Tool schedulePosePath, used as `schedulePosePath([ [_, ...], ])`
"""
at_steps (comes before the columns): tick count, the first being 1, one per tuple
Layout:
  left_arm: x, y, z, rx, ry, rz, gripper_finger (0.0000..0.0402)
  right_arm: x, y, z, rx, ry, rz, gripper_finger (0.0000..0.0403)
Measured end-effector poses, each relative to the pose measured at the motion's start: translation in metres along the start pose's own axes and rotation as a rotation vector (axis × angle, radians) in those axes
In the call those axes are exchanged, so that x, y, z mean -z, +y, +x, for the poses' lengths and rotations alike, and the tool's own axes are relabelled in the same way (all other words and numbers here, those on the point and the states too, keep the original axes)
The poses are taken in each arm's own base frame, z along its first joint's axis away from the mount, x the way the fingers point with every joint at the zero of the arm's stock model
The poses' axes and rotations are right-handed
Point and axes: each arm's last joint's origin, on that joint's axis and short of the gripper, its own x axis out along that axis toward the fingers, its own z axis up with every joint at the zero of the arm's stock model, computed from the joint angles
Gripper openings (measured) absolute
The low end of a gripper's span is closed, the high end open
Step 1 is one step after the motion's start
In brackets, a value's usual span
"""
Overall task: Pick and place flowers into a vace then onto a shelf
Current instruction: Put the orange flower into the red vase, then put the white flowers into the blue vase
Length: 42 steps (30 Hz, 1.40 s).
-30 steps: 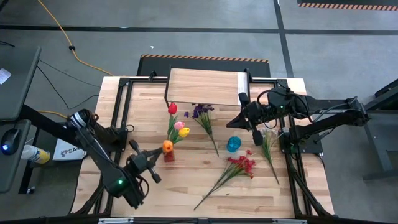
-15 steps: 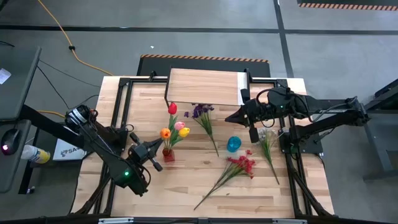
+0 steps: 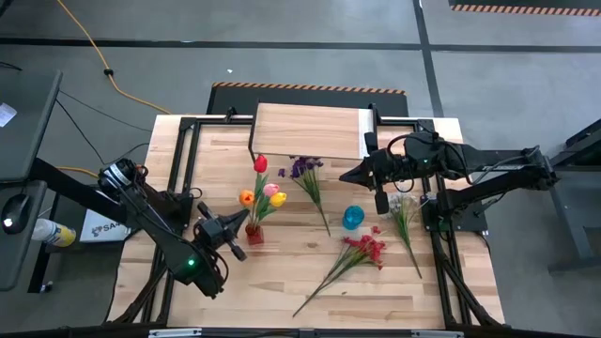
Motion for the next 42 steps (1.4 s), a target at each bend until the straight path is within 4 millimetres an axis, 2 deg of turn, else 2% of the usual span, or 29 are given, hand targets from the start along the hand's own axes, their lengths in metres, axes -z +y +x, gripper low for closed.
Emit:
schedulePosePath([
  [14,0.026,0.0,0.0,-0.018,0.054,-0.032,0.002,0.0,0.0,0.0,-0.01,0.0,-0.002,0.0],
  [21,0.03,0.002,-0.001,-0.069,0.194,-0.058,0.008,0.0,0.0,0.0,-0.011,0.0,-0.012,0.0],
  [25,0.03,0.002,-0.001,-0.076,0.211,-0.06,0.0098,0.0,0.0,0.0,-0.011,0.0,-0.036,0.0],
  [35,0.032,0.004,-0.004,-0.108,0.329,-0.052,0.0102,0.0,0.0,0.0,-0.011,0.0,-0.036,0.0],
  [39,0.024,0.004,-0.012,-0.111,0.442,-0.086,0.0109,0.002,0.0,0.0,-0.012,0.021,-0.021,0.0],
  [42,0.011,0.005,-0.021,-0.095,0.519,-0.112,0.0113,0.004,0.0,0.0,-0.012,0.04,0.011,0.0],
])
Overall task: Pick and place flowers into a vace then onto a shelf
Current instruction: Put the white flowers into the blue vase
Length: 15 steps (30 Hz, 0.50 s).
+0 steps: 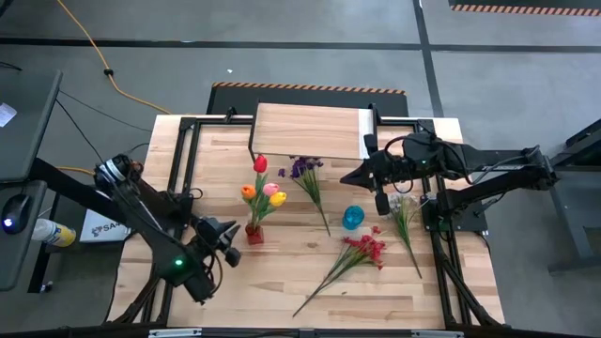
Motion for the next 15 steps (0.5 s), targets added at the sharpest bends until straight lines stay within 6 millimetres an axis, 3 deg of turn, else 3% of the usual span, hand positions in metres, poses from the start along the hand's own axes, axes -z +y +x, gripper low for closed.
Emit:
schedulePosePath([
  [8,-0.008,-0.007,-0.022,0.026,0.218,-0.074,0.0111,0.004,0.001,0.002,-0.018,0.038,0.118,0.0],
  [15,-0.006,-0.019,-0.027,0.05,0.41,-0.164,0.0111,0.03,0.006,-0.002,-0.142,0.335,0.304,0.0],
])
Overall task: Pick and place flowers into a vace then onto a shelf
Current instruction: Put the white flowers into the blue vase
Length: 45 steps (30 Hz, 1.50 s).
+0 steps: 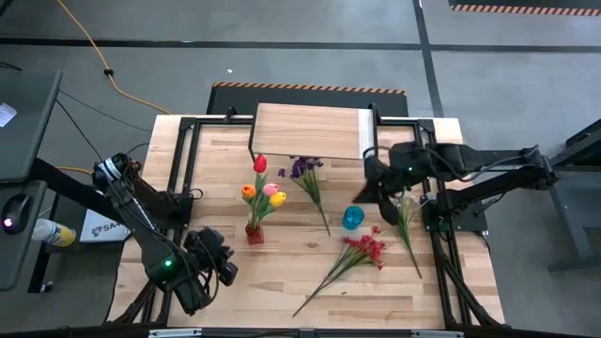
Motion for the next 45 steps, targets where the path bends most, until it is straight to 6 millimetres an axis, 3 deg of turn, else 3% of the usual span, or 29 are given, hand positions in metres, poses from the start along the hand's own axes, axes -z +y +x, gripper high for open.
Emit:
schedulePosePath([
  [5,0.004,-0.007,0.0,0.051,0.052,-0.008,0.0111,0.026,0.001,-0.003,-0.044,0.285,0.181,0.0],
  [15,0.006,-0.013,-0.001,0.105,0.066,0.017,0.0111,0.076,0.013,-0.025,0.291,0.781,0.618,0.0],
  [28,0.018,-0.017,0.0,0.133,0.079,0.033,0.0111,0.09,0.043,-0.025,0.521,0.699,0.703,0.0009],
  [31,0.02,-0.018,-0.002,0.159,0.088,0.022,0.0111,0.101,0.044,-0.018,0.547,0.682,0.737,0.0032],
  [40,0.028,-0.018,-0.009,0.196,0.099,0.03,0.0111,0.185,0.025,0.024,0.57,0.849,0.788,0.0155],
  [45,0.03,-0.016,-0.011,0.197,0.112,0.031,0.0111,0.21,0.013,0.039,0.551,0.804,0.828,0.0209],
])
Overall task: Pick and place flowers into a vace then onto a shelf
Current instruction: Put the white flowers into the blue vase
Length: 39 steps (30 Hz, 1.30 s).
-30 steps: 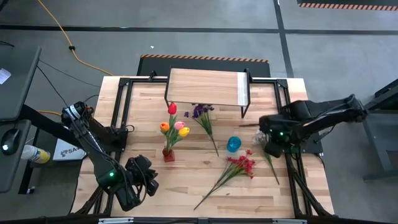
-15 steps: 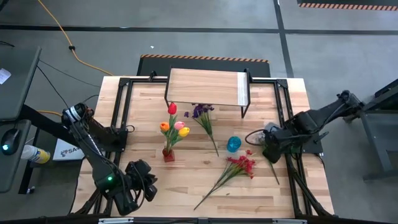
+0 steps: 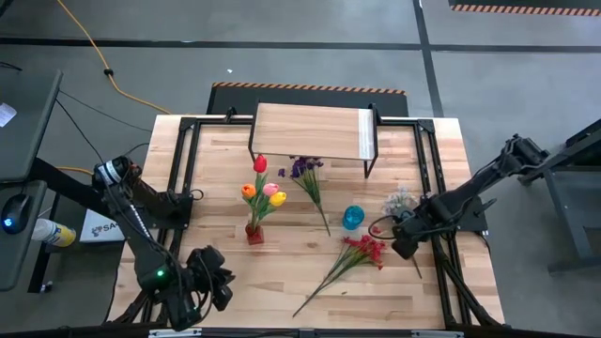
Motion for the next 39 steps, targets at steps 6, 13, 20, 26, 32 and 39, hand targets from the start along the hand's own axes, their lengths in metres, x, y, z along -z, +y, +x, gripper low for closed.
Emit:
schedulePosePath([
  [6,0.0,0.0,0.0,-0.007,0.023,-0.024,0.0111,-0.004,-0.009,0.02,-0.008,-0.037,0.07,0.0243],
  [13,0.0,0.0,0.0,-0.008,0.026,-0.028,0.0111,-0.011,-0.019,0.033,-0.004,-0.09,0.173,0.0247],
  [20,0.0,0.0,0.0,-0.005,0.023,-0.033,0.0111,-0.022,-0.022,0.033,-0.015,-0.171,0.253,0.0237],
  [26,0.001,-0.002,0.0,0.013,0.025,-0.064,0.0111,-0.03,-0.026,0.032,0.003,-0.192,0.315,0.0175],
  [32,0.001,-0.004,0.0,0.03,0.023,-0.075,0.0111,-0.034,-0.028,0.031,0.01,-0.205,0.339,0.0077],
  [39,0.001,-0.005,0.0,0.036,0.023,-0.079,0.0111,-0.033,-0.027,0.031,0.005,-0.194,0.317,0.0018],
])
